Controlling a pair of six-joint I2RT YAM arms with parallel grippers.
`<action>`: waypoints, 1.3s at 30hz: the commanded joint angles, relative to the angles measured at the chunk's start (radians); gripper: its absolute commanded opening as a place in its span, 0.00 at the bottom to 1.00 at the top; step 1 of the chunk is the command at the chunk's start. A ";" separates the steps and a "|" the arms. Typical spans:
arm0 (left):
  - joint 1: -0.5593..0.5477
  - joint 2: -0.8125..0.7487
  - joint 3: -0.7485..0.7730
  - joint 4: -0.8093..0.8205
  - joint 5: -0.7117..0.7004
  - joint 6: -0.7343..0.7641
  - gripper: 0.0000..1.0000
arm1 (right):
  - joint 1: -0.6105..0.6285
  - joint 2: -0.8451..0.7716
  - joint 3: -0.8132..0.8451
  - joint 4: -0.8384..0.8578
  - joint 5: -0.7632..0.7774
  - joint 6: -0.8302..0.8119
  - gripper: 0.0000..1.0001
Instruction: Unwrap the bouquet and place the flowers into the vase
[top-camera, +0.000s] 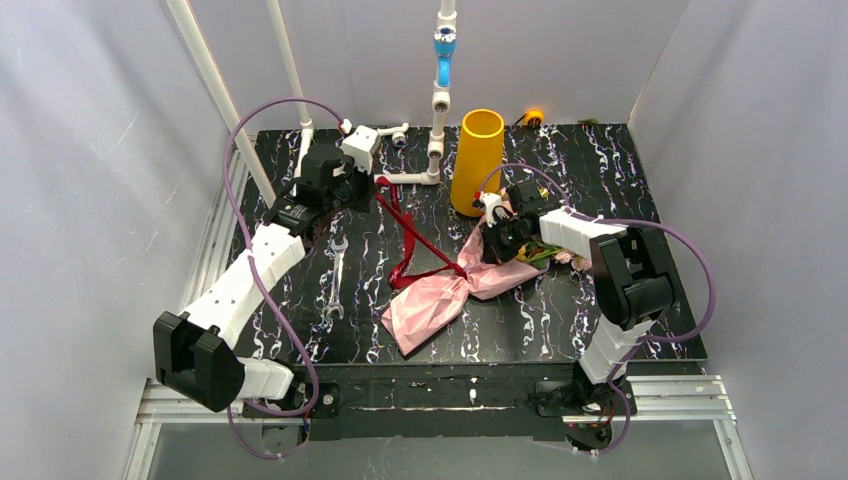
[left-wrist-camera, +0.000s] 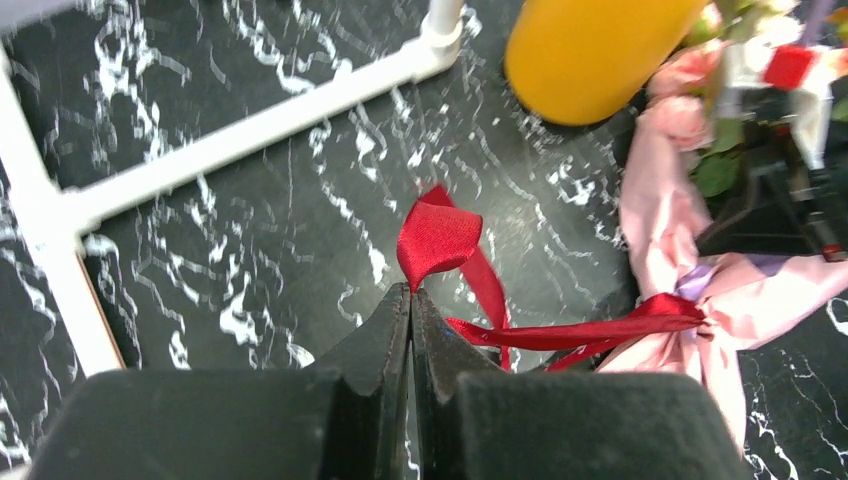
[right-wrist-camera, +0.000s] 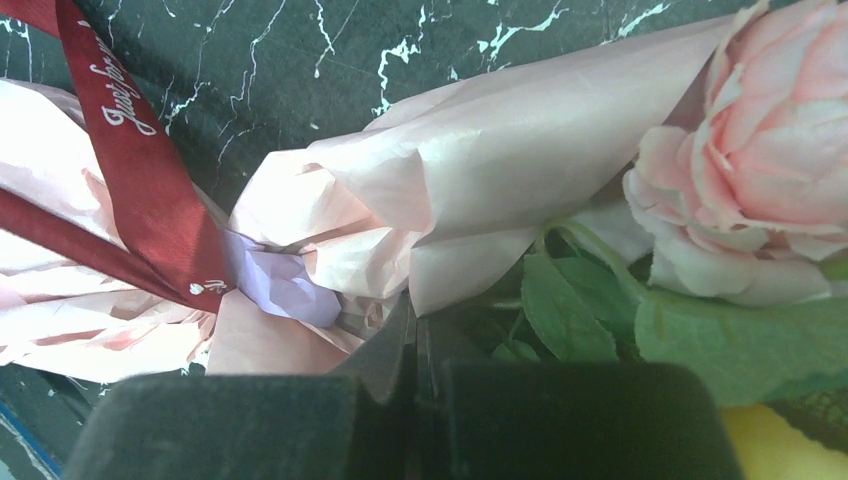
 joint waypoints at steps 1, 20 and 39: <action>0.076 0.014 -0.006 -0.083 -0.082 -0.060 0.00 | 0.004 -0.004 -0.074 -0.160 0.165 -0.060 0.01; 0.088 0.044 -0.093 -0.160 0.194 0.159 0.00 | 0.003 -0.278 0.084 -0.308 -0.117 0.136 0.58; 0.088 0.103 -0.097 -0.166 0.257 0.190 0.00 | 0.032 -0.309 0.013 -0.289 -0.037 -0.020 0.21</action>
